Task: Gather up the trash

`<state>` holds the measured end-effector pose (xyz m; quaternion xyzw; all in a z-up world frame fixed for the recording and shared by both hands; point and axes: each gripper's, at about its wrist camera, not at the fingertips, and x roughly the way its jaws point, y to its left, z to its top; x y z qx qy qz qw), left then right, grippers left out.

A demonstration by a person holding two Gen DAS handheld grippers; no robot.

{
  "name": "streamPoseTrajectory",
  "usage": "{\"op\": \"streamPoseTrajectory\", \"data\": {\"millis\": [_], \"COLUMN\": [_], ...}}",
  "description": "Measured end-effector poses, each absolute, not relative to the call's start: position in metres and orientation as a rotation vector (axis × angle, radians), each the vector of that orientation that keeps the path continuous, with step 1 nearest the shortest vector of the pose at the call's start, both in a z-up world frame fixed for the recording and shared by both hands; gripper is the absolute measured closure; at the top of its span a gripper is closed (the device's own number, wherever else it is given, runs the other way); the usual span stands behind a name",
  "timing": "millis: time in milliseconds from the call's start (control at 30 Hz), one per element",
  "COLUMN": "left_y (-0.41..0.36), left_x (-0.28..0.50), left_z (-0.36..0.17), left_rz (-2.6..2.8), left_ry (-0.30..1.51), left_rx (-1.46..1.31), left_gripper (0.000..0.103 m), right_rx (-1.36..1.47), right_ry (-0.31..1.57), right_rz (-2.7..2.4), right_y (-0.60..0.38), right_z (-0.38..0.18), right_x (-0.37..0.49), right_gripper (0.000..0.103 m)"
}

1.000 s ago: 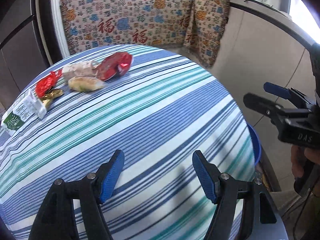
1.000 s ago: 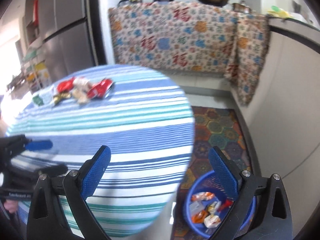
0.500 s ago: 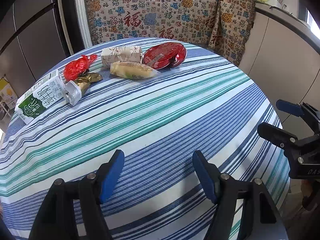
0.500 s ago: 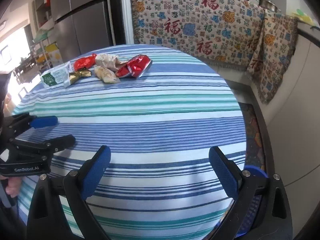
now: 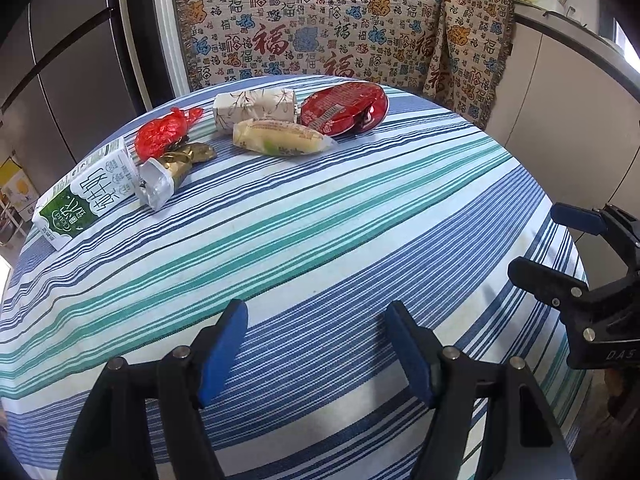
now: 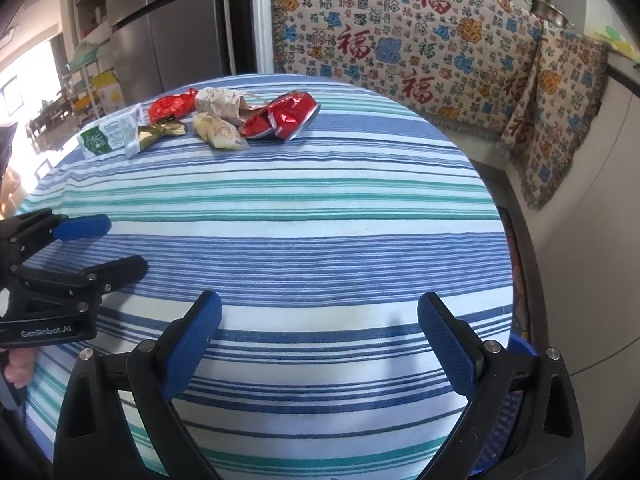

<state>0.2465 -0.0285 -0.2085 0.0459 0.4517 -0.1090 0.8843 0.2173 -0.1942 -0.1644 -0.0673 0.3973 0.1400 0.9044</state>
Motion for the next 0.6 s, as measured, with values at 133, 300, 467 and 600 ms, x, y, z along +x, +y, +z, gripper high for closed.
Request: {"op": "streamPoseTrajectory", "data": {"millis": [133, 300, 467, 600], "left_y": [-0.029, -0.028, -0.018, 0.01], "left_x": [0.248, 0.248, 0.244, 0.237], "left_z": [-0.209, -0.209, -0.206, -0.189], "left_rz": [-0.234, -0.249, -0.266, -0.334], "left_ry": [0.941, 0.941, 0.951, 0.923], "left_rx": [0.102, 0.111, 0.075, -0.007], "left_gripper": [0.029, 0.029, 0.029, 0.029], "right_rx": [-0.141, -0.14, -0.157, -0.162], "right_ry": [0.816, 0.818, 0.811, 0.813], "right_rz": [0.293, 0.296, 0.305, 0.314], "right_y": [-0.193, -0.189, -0.183, -0.18], "right_z": [-0.164, -0.164, -0.165, -0.166], "right_x": [0.218, 0.22, 0.221, 0.22], "right_gripper": [0.004, 0.004, 0.004, 0.004]}}
